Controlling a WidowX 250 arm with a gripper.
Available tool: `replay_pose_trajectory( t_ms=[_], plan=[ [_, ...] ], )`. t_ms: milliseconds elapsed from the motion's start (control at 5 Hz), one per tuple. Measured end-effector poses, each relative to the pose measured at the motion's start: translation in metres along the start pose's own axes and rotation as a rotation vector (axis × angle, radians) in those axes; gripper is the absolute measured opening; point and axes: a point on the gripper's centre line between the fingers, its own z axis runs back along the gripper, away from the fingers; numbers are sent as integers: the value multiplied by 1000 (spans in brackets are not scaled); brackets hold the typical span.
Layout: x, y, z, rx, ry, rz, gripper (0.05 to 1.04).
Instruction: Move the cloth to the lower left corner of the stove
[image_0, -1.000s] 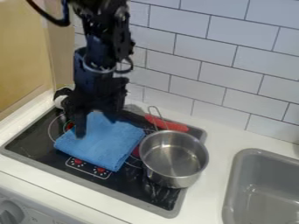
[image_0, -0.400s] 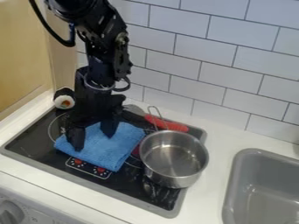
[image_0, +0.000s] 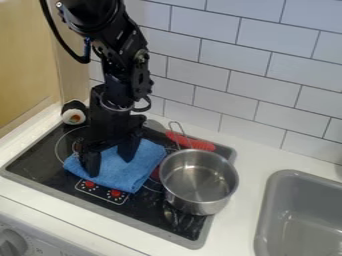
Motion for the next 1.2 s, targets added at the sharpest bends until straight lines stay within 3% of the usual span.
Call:
replay_pose_trajectory(
  t_ms=[400, 800, 1200],
  plan=[
    [3, 7, -1, 14, -5, 22, 998],
    [21, 44, -6, 65, -9, 114, 998],
    [42, 70, -14, 76, 8, 193, 998]
  ],
)
